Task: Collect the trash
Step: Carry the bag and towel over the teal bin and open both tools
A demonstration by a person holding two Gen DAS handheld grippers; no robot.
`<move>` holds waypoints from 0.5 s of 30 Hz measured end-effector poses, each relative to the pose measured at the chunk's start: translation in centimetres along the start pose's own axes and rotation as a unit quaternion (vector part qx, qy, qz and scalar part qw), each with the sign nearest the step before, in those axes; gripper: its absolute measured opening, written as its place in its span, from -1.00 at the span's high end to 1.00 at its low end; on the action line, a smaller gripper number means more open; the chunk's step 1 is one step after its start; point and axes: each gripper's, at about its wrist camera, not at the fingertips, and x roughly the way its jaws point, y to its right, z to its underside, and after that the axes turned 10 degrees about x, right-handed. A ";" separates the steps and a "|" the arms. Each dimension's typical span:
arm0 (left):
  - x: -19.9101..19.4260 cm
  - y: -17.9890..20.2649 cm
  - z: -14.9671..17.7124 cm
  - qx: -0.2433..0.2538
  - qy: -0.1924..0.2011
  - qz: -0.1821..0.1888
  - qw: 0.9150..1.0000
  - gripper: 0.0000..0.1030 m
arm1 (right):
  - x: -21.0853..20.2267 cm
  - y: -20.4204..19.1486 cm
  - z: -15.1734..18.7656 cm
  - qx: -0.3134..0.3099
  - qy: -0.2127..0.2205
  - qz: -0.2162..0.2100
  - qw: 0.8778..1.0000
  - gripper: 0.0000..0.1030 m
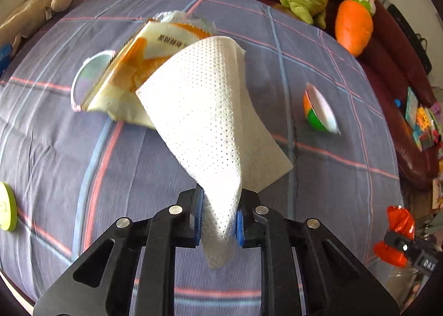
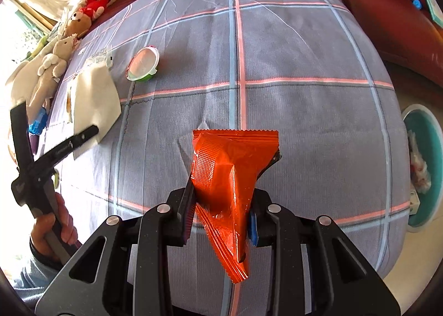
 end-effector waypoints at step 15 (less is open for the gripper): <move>-4.9 9.2 0.9 0.131 0.029 0.138 0.981 0.96 | -4.8 4.1 1.8 0.039 0.054 -0.013 0.998 0.44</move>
